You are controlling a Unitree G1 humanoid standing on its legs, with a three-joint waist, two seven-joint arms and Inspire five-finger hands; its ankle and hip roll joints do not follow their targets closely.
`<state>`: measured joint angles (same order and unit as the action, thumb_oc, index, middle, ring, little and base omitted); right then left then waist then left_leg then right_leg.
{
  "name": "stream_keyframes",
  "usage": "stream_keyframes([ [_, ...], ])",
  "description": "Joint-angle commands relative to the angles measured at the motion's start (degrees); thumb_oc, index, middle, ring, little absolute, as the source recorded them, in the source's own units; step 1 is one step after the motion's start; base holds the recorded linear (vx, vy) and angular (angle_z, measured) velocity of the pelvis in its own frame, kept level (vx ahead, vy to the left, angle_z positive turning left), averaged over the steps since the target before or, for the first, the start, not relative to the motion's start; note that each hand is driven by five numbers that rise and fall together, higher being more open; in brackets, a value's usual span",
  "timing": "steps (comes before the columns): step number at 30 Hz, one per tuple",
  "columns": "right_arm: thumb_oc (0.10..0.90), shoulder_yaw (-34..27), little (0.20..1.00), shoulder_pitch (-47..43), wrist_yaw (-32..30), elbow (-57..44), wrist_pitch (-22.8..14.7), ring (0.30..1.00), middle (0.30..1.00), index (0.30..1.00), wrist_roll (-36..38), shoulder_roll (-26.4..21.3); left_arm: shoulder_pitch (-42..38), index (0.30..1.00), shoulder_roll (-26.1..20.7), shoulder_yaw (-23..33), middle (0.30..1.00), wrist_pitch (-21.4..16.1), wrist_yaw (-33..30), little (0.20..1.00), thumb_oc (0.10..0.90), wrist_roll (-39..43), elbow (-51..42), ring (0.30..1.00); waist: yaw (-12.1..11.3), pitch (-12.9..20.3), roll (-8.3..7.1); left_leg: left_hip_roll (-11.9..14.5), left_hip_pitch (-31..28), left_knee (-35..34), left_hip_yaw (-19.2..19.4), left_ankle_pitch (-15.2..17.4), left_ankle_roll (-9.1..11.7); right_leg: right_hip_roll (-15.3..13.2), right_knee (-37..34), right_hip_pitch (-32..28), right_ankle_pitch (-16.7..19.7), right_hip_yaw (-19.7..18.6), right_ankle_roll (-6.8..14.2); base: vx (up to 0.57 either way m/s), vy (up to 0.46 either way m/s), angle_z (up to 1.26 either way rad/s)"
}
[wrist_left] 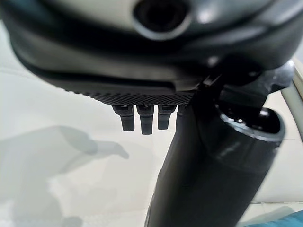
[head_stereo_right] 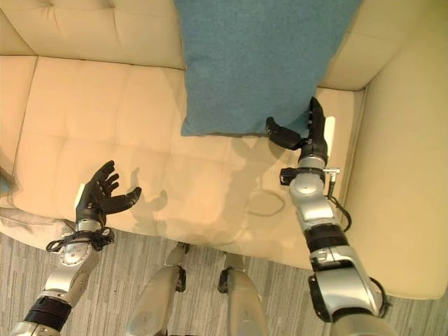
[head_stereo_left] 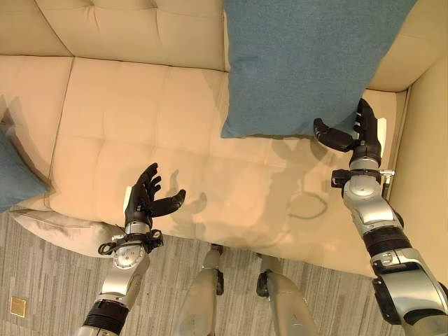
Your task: Pick up all the scattered cushions and arrange them neatly on the sofa.
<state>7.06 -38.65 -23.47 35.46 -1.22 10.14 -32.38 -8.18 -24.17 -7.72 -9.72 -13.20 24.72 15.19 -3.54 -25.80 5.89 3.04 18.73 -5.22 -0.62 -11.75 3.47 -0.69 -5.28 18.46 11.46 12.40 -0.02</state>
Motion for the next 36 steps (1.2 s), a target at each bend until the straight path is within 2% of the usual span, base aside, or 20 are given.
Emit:
stream_keyframes([
  [1,0.8,2.1,0.9,6.3,1.0,-3.1,-5.0,0.9,0.9,0.9,-4.6,-1.8,3.0,0.9,-1.2,0.6,0.9,-4.2,1.8,0.9,0.8,-0.6,-1.2,0.9,0.5,11.0,-2.92,-1.5,-1.7,0.2,2.8,6.2,1.1,-0.5,0.3,-3.3,-11.7,-0.9,4.7,0.04,0.002,0.06],
  [5,0.8,-0.3,0.9,14.0,2.6,-4.6,-4.9,0.9,0.9,0.9,-8.0,-3.6,6.6,0.9,-0.9,0.0,0.9,-3.0,3.9,0.9,0.8,-2.1,0.2,0.9,1.3,11.8,-3.8,-1.6,-4.5,0.2,2.8,7.0,0.7,-0.6,0.3,-6.2,-12.2,-0.5,4.9,0.04,0.008,0.07],
  [7,0.8,-2.7,0.9,20.5,4.7,-6.1,-5.2,0.9,0.9,0.9,-8.9,-4.2,9.6,0.9,-0.3,0.3,0.9,-1.7,5.0,0.9,0.8,-3.9,3.1,0.9,2.3,12.7,-4.32,-1.6,-6.9,0.2,3.0,7.7,0.4,-0.8,0.3,-8.8,-12.7,-0.3,5.0,0.0,0.0,0.0],
  [8,0.8,-2.7,0.9,20.6,4.7,-6.2,-5.1,0.9,0.9,0.9,-9.0,-4.2,9.6,0.9,-0.3,0.3,0.9,-1.7,5.0,0.9,0.8,-3.9,3.1,0.9,2.3,12.8,-4.33,-1.7,-6.6,0.2,2.9,7.4,0.4,-0.8,0.3,-8.5,-12.6,-0.2,5.1,0.01,0.037,0.03],
  [14,0.8,-5.0,0.9,31.8,9.4,-5.3,-6.1,0.9,0.9,0.9,-8.9,1.1,14.0,0.9,4.0,1.1,0.9,1.7,6.6,0.9,0.8,-7.6,13.7,0.9,4.0,15.4,-5.08,-1.4,-12.3,0.2,3.6,9.2,-0.2,-0.7,0.3,-14.0,-13.5,-0.7,5.2,0.01,0.028,-0.03],
  [16,0.8,-4.7,0.9,35.3,10.9,-1.8,-6.0,0.9,0.9,0.9,-9.5,4.2,14.5,0.9,6.1,1.6,0.9,3.0,6.5,0.9,0.8,-10.6,21.3,0.9,4.5,17.1,-5.43,-1.4,-14.8,0.2,3.8,9.8,-0.5,-0.5,0.6,-16.3,-14.0,-1.2,4.9,0.03,0.001,-0.08],
  [18,0.8,-4.9,0.9,36.4,11.3,-0.7,-5.9,0.9,0.9,0.9,-9.3,4.9,14.7,0.9,6.5,1.7,0.9,3.3,6.3,0.9,0.8,-11.7,23.5,0.9,4.6,17.6,-5.48,-1.3,-15.7,0.2,3.8,10.1,-0.5,-0.4,0.7,-17.1,-14.2,-1.5,4.8,0.02,-0.005,-0.04],
  [23,0.8,-3.4,0.9,39.7,12.2,9.9,-5.2,0.9,0.9,0.9,-9.6,9.6,15.1,0.9,10.0,5.7,0.9,4.9,5.7,0.9,0.8,-11.3,39.7,0.9,4.5,20.1,-6.29,-0.7,-18.7,0.2,4.0,10.4,-0.3,0.3,0.3,-20.7,-15.5,-2.0,4.3,0.02,-0.061,-0.07],
  [27,0.8,-3.1,0.9,39.1,12.6,15.0,-5.1,0.9,0.9,0.9,-7.1,11.6,14.2,0.9,10.2,6.2,0.9,5.4,5.2,0.9,0.8,-12.5,45.6,0.9,4.5,19.6,-6.59,-0.2,-18.3,1.7,4.1,10.0,0.2,0.5,0.3,-20.9,-15.8,-2.2,3.8,-0.08,-0.078,0.01],
  [28,0.8,-2.7,0.9,38.6,12.6,17.9,-5.0,0.9,0.9,0.9,-5.5,12.2,13.3,0.9,10.1,5.8,0.9,5.2,4.8,0.9,0.8,-13.3,47.4,0.9,4.3,18.8,-7.03,0.0,-16.2,5.7,4.2,10.5,0.5,0.2,0.3,-20.6,-15.7,-2.0,3.6,-0.11,-0.039,0.02],
  [29,0.8,-2.7,0.9,38.6,12.6,18.0,-5.1,0.9,0.9,0.9,-5.5,12.2,13.3,0.9,10.1,5.8,0.9,5.2,4.9,0.9,0.8,-13.3,47.4,0.9,4.3,18.9,-7.03,0.0,-16.0,5.9,4.2,10.6,0.5,0.2,0.3,-20.6,-15.7,-1.9,3.6,-0.3,-0.059,0.1],
  [30,0.8,-1.9,0.9,37.3,12.5,20.8,-4.6,0.9,0.9,0.9,-5.0,12.4,12.1,0.9,10.4,5.3,0.9,5.1,4.4,0.9,0.8,-13.4,48.7,0.9,4.1,17.3,-7.85,-0.9,-14.1,10.9,4.2,13.0,0.4,-0.8,0.3,-19.9,-14.8,-1.5,3.4,-0.19,-0.02,0.15],
  [31,0.8,-1.9,0.9,37.2,12.5,20.8,-4.6,0.9,0.9,0.9,-5.0,12.4,12.0,0.9,10.4,5.4,0.9,5.1,4.4,0.9,0.8,-13.4,48.7,0.9,4.1,17.3,-7.82,-0.9,-13.9,11.2,4.2,13.2,0.4,-0.8,0.3,-19.9,-14.8,-1.5,3.4,-0.27,-0.017,0.31],
  [34,0.8,-0.9,0.9,36.2,12.2,22.4,-4.2,0.9,0.9,0.9,-6.0,12.2,11.5,0.9,11.3,5.1,0.9,5.0,4.2,0.9,0.8,-13.9,50.3,0.9,4.3,16.9,-8.82,-2.9,-15.3,17.7,3.5,18.1,-0.3,-1.8,0.3,-18.9,-13.3,-1.2,3.5,-0.19,0.029,0.22],
  [35,0.8,-0.9,0.9,35.9,12.2,24.1,-3.9,0.9,0.9,0.9,-6.7,12.1,11.6,0.9,11.8,4.9,0.9,4.9,4.3,0.9,0.8,-14.3,50.5,0.9,4.9,17.6,-8.44,-3.2,-17.7,18.3,4.1,19.9,-0.8,-1.8,0.3,-18.0,-12.7,-0.9,3.7,-0.15,0.066,0.06],
  [36,0.8,-0.9,0.9,35.8,12.2,24.1,-3.9,0.9,0.9,0.9,-6.7,12.1,11.6,0.9,11.8,4.9,0.9,4.9,4.3,0.9,0.8,-14.3,50.5,0.9,5.0,17.7,-8.53,-3.3,-17.6,18.2,4.0,19.7,-0.8,-1.9,0.3,-17.9,-12.7,-0.8,3.7,-0.17,0.107,-0.1],
])
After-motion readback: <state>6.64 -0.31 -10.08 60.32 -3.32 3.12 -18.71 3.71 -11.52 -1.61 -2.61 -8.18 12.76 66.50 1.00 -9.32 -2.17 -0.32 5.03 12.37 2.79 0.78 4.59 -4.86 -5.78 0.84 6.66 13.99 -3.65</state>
